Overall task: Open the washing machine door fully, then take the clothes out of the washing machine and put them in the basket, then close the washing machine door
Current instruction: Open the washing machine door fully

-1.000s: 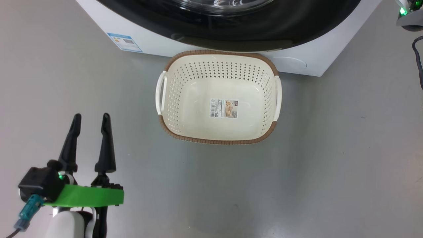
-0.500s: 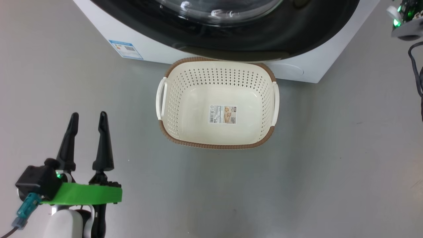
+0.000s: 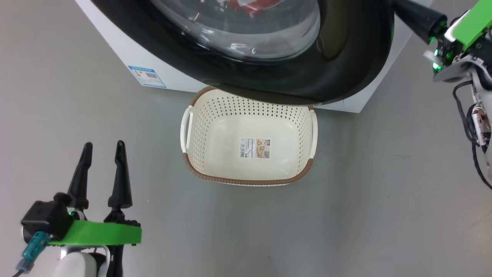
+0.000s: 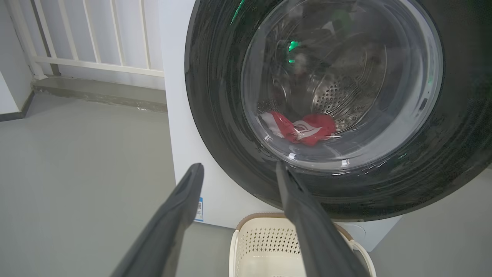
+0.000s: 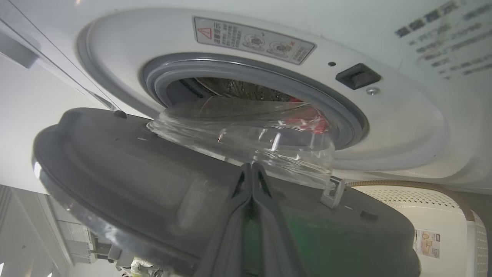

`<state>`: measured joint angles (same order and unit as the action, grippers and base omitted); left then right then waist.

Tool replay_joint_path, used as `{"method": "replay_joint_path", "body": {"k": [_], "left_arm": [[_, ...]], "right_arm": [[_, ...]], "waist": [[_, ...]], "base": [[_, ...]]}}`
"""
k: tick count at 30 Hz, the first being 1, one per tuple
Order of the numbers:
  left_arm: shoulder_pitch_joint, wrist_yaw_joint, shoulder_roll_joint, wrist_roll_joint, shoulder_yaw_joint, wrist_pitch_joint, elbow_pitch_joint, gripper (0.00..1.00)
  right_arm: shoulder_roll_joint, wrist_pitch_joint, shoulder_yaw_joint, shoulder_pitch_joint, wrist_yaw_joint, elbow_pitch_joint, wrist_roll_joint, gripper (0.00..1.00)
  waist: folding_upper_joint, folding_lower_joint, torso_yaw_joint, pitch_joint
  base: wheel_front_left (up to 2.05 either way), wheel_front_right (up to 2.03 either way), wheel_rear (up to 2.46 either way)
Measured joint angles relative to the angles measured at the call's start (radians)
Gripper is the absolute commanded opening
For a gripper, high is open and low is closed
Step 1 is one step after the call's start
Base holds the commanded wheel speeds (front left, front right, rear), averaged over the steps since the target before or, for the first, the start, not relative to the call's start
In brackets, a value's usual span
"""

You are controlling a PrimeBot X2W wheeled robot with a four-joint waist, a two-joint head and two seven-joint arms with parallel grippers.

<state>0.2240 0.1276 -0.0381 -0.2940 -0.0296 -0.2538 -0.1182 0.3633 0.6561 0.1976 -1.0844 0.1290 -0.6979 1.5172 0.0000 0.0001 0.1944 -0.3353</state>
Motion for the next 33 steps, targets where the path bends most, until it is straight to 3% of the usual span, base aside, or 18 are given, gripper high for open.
{"method": "replay_joint_path", "body": {"k": [21,33], "left_arm": [[-0.036,0.000,-0.009,0.000,0.008,0.000,-0.003,1.00],[-0.040,0.000,-0.012,0.000,0.007,0.000,-0.008,1.00]], "right_arm": [[-0.016,0.077,0.010,0.126,0.000,0.060,0.059,0.00],[-0.022,0.032,-0.023,0.177,0.000,0.124,0.060,0.00]], "waist": [[0.0000,0.0000,-0.022,0.050],[0.0000,0.0000,-0.033,0.080]], "base": [[0.00,0.00,0.00],[0.00,0.00,0.00]]}}
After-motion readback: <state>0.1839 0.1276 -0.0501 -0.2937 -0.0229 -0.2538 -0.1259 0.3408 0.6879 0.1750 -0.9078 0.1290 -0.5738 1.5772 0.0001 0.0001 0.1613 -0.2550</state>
